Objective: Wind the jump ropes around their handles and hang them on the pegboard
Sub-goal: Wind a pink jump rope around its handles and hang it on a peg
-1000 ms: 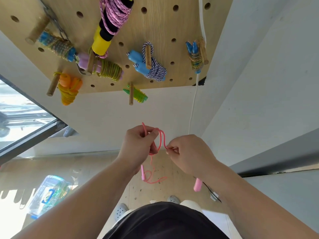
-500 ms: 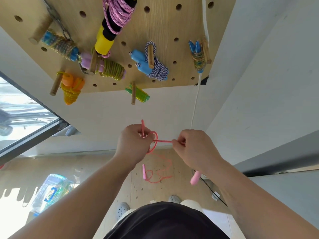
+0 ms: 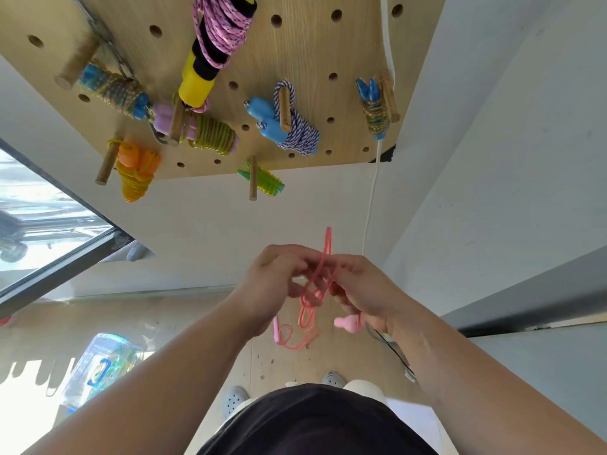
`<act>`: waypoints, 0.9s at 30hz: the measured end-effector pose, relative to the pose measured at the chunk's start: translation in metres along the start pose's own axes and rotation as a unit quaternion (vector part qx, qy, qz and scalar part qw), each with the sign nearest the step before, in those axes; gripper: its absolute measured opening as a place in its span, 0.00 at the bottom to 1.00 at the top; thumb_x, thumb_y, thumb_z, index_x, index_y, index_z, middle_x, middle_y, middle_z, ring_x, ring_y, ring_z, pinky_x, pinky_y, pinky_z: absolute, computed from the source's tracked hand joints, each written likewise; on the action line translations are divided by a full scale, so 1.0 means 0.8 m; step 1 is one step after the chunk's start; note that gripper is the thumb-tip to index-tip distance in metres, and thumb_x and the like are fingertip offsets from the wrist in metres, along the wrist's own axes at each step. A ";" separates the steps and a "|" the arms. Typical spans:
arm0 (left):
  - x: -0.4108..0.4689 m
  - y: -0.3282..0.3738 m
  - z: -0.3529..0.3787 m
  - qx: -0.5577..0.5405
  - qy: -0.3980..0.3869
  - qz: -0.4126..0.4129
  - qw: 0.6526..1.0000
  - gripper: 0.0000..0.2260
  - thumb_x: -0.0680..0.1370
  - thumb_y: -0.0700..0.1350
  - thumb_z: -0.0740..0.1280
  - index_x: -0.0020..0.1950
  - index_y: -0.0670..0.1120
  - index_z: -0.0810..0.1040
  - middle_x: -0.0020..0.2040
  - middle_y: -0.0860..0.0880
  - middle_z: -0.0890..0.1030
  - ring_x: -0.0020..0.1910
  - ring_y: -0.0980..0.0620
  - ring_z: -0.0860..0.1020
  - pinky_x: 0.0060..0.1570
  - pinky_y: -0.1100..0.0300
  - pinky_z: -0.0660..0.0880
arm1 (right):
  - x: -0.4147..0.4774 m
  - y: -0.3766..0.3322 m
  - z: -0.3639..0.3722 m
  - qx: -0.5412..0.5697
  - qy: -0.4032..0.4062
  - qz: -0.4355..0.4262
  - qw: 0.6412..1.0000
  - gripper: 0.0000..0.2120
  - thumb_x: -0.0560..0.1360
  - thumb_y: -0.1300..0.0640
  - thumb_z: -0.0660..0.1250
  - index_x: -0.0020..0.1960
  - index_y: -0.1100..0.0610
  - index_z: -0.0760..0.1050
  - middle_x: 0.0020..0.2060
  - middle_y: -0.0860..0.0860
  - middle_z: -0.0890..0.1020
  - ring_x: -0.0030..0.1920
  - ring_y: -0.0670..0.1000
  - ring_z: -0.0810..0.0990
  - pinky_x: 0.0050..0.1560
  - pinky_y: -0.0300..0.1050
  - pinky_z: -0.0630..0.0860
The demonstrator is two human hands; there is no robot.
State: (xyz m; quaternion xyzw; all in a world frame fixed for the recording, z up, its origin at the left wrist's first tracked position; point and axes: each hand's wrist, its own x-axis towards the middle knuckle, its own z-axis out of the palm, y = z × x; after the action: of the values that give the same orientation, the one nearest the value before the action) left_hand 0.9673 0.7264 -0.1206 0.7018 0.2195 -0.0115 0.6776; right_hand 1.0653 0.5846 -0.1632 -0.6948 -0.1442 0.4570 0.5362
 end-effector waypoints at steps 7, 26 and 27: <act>0.012 -0.012 -0.006 0.145 -0.010 -0.044 0.988 0.15 0.73 0.51 0.72 0.59 0.60 0.79 0.48 0.51 0.85 0.50 0.49 0.83 0.56 0.46 0.80 | 0.002 -0.001 0.007 0.073 0.022 -0.023 0.997 0.16 0.85 0.50 0.60 0.48 0.60 0.78 0.31 0.55 0.66 0.27 0.48 0.59 0.27 0.41 0.55; 0.031 0.011 -0.021 0.344 -0.001 -0.040 0.938 0.10 0.82 0.47 0.67 0.44 0.44 0.81 0.40 0.51 0.82 0.40 0.54 0.78 0.40 0.60 0.72 | -0.019 0.003 -0.033 -0.017 -0.060 -0.086 0.994 0.09 0.80 0.59 0.63 0.49 0.61 0.81 0.41 0.55 0.81 0.38 0.52 0.76 0.41 0.42 0.73; 0.031 0.014 -0.020 0.326 0.011 -0.039 0.945 0.11 0.83 0.47 0.66 0.45 0.43 0.81 0.40 0.51 0.81 0.39 0.54 0.78 0.40 0.60 0.71 | -0.020 0.004 -0.035 -0.013 -0.064 -0.100 0.993 0.10 0.79 0.56 0.65 0.46 0.62 0.81 0.44 0.56 0.81 0.42 0.54 0.79 0.46 0.43 0.75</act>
State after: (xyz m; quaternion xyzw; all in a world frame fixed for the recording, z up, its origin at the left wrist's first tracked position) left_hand 0.9889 0.7491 -0.1167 0.8753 0.2386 -0.1007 0.4083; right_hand 1.0776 0.5553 -0.1584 -0.6529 -0.2531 0.4429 0.5600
